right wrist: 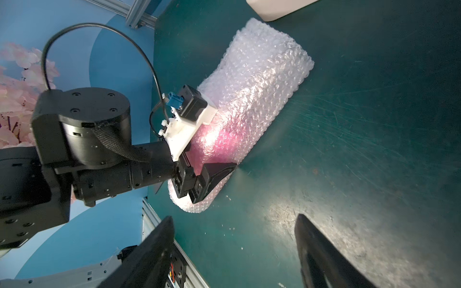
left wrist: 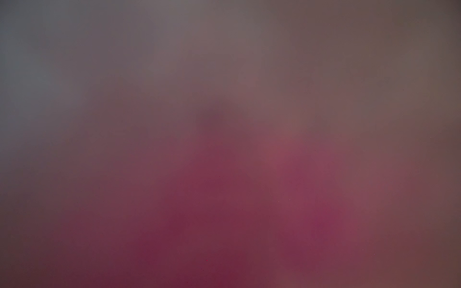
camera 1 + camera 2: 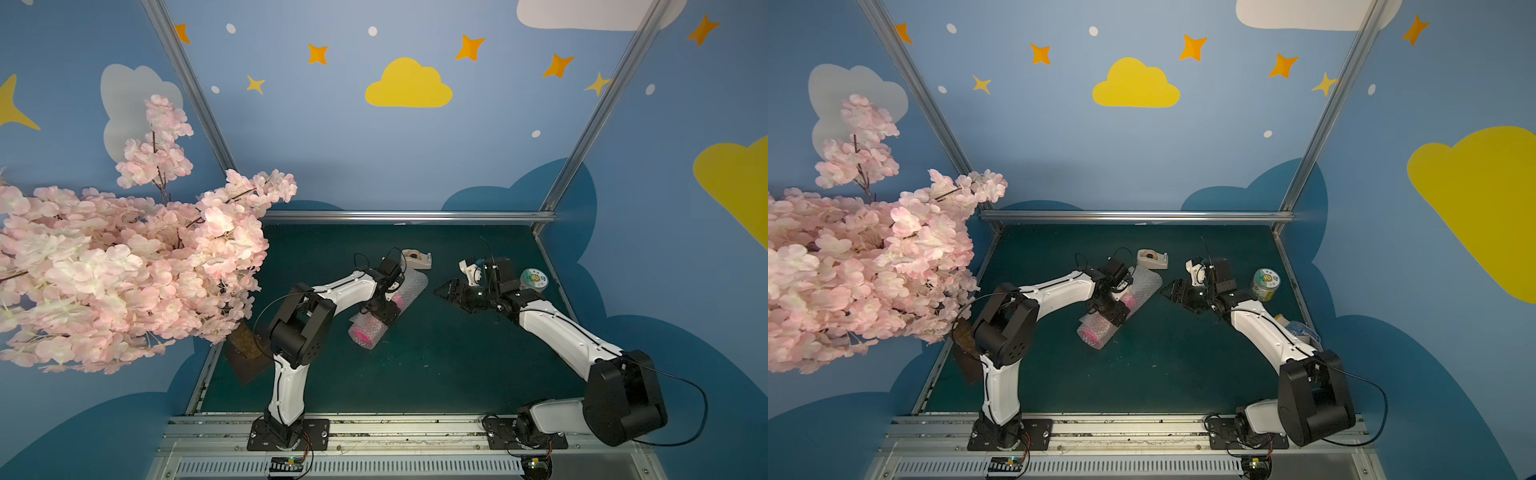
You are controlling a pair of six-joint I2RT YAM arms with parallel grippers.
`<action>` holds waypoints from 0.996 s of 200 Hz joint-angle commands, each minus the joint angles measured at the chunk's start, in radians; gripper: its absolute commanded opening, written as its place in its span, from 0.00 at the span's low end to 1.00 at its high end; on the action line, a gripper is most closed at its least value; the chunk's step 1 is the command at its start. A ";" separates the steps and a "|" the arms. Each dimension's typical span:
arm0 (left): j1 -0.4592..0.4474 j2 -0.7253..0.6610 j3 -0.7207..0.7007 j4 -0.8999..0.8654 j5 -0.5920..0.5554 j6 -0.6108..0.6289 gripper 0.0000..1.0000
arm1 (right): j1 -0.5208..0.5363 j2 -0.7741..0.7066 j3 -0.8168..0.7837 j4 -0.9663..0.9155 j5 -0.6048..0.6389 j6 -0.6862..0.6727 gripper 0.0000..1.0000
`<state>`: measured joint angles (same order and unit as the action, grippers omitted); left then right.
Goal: Wrap wine glasses in bubble wrap
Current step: Pick up the bubble wrap from the center of the board.
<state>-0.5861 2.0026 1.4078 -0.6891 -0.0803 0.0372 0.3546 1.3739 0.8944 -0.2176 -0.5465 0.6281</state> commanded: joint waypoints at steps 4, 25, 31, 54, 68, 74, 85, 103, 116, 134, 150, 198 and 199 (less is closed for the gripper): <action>0.000 -0.056 -0.038 0.067 0.046 0.004 0.80 | -0.005 -0.005 -0.017 -0.036 -0.044 -0.040 0.76; -0.003 -0.152 -0.098 0.169 0.070 0.004 0.72 | 0.008 0.033 -0.015 -0.040 -0.094 -0.054 0.75; -0.005 -0.183 -0.126 0.216 0.069 -0.001 0.70 | 0.014 0.041 -0.017 -0.036 -0.101 -0.053 0.75; -0.007 -0.300 -0.229 0.384 0.108 -0.016 0.67 | 0.027 0.064 -0.025 0.023 -0.131 -0.014 0.75; -0.013 -0.351 -0.273 0.469 0.125 -0.027 0.66 | 0.031 0.079 -0.028 0.085 -0.154 0.022 0.76; -0.019 -0.372 -0.291 0.504 0.125 -0.032 0.66 | 0.032 0.087 -0.023 0.109 -0.161 0.032 0.76; -0.030 -0.411 -0.331 0.577 0.122 -0.039 0.66 | 0.034 0.099 -0.005 0.137 -0.173 0.049 0.76; -0.043 -0.461 -0.400 0.706 0.139 -0.070 0.66 | 0.035 0.096 0.026 0.222 -0.216 0.073 0.78; -0.050 -0.486 -0.454 0.822 0.158 -0.091 0.66 | 0.044 0.076 0.046 0.277 -0.234 0.064 0.80; -0.053 -0.511 -0.508 0.946 0.200 -0.125 0.66 | 0.047 0.046 0.067 0.284 -0.239 -0.003 0.83; -0.059 -0.531 -0.555 1.043 0.223 -0.141 0.66 | 0.025 0.029 0.066 0.305 -0.262 0.008 0.82; -0.106 -0.540 -0.644 1.197 0.183 -0.120 0.66 | -0.003 0.024 0.145 0.153 -0.270 0.191 0.69; -0.107 -0.540 -0.644 1.199 0.181 -0.120 0.66 | -0.002 0.025 0.148 0.150 -0.271 0.193 0.69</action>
<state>-0.6662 1.4826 0.7826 0.3668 0.1081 -0.0837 0.3531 1.4075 0.9768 0.0311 -0.7956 0.7387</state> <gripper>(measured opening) 0.718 0.708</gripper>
